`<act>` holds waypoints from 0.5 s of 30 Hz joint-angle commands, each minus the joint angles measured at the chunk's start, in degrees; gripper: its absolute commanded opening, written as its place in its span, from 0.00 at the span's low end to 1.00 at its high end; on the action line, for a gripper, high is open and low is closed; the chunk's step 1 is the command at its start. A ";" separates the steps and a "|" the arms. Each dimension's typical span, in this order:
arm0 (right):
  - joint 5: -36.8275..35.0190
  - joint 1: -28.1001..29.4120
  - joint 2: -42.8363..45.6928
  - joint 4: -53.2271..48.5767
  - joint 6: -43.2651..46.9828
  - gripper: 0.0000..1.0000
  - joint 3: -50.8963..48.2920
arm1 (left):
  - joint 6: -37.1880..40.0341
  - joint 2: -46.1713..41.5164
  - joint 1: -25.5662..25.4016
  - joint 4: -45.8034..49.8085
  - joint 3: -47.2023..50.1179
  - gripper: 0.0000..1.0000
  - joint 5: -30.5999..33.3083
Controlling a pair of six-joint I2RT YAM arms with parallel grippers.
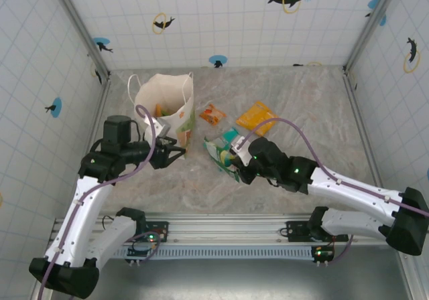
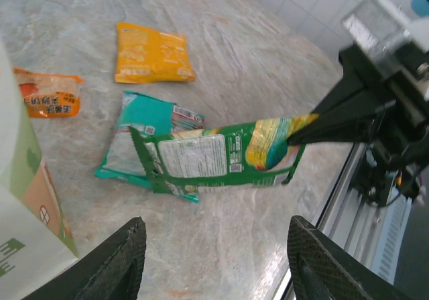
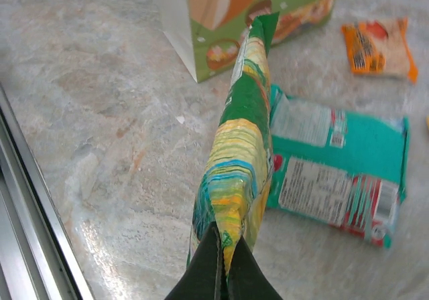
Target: Place the snacks into the paper bag
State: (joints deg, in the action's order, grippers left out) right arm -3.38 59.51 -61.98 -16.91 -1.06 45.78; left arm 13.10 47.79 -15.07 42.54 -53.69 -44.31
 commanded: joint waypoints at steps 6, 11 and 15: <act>5.76 -3.13 -0.55 -2.36 19.56 0.00 8.07 | 14.48 1.23 -3.80 4.57 -3.89 0.59 3.12; 10.54 -5.39 -2.77 -6.56 25.83 0.00 13.49 | 20.51 3.08 -6.91 5.63 -5.09 0.61 4.43; 12.84 -5.62 -4.81 -7.71 27.74 0.00 16.60 | 22.71 6.22 -8.87 6.85 -6.54 0.62 5.97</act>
State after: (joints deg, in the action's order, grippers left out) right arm 5.82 54.02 -65.95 -24.25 22.72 58.61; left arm 30.76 52.34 -22.81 47.27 -58.41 -39.57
